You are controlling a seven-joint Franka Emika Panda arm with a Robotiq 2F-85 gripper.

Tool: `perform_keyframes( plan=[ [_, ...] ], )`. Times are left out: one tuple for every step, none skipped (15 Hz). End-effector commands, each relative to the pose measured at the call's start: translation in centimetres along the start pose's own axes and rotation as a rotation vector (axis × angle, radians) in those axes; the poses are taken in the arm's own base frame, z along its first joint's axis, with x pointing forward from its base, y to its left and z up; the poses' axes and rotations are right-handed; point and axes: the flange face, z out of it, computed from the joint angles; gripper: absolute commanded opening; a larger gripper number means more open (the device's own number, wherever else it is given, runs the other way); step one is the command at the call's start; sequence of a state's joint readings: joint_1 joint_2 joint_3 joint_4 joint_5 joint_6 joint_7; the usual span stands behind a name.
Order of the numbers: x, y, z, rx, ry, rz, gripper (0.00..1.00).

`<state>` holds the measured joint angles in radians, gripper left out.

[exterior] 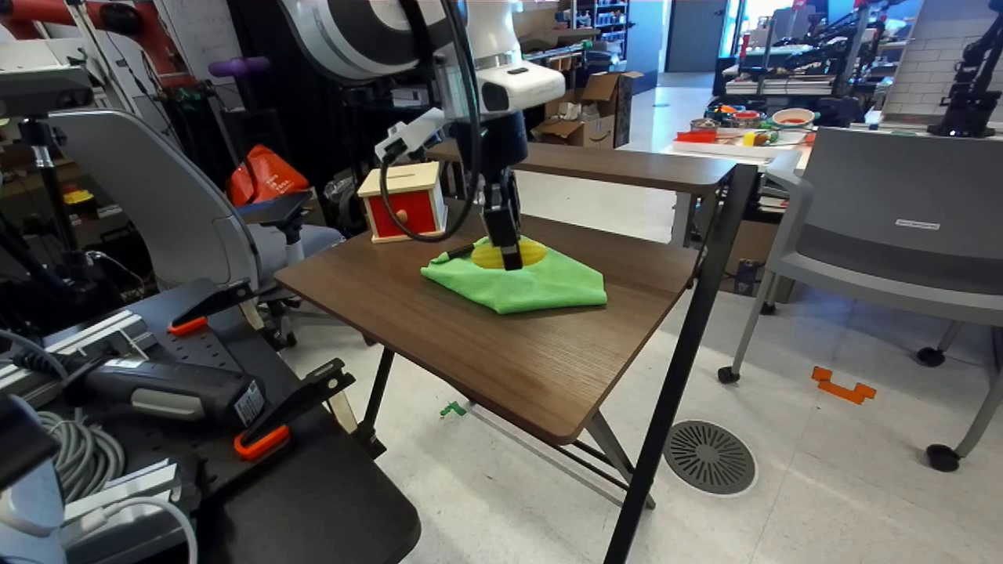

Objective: Move the yellow object to the right

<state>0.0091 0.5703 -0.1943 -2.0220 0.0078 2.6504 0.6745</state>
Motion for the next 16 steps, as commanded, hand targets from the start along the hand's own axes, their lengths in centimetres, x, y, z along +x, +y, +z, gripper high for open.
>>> perform_keyframes(
  plan=[
    [3.2,2.8,2.1,-0.032,-0.018,0.029,0.07],
    [3.8,3.8,2.8,-0.046,-0.021,0.04,0.07],
    [4.4,4.6,3.6,-0.061,-0.019,0.057,0.07],
    [4.8,5.3,4.3,-0.07,-0.025,0.071,0.07],
    [5.0,5.7,5.1,-0.08,-0.029,0.079,0.07],
    [5.0,6.0,5.7,-0.089,-0.034,0.085,0.07],
    [5.0,6.0,6.4,-0.096,-0.038,0.084,0.07],
    [4.8,6.0,7.1,-0.102,-0.045,0.081,0.07],
    [4.6,5.9,7.7,-0.106,-0.05,0.077,0.07],
    [4.4,5.7,8.2,-0.111,-0.056,0.073,0.07],
    [4.2,5.5,8.7,-0.116,-0.059,0.069,0.07],
    [4.1,5.4,9.1,-0.122,-0.06,0.069,0.07],
    [4.0,5.3,9.5,-0.127,-0.064,0.069,0.07],
    [3.9,5.3,9.6,-0.134,-0.075,0.062,0.53],
    [3.9,5.3,9.7,-0.141,-0.077,0.055,0.55],
    [4.1,5.4,9.4,-0.143,-0.091,0.055,0.62]
  ],
)
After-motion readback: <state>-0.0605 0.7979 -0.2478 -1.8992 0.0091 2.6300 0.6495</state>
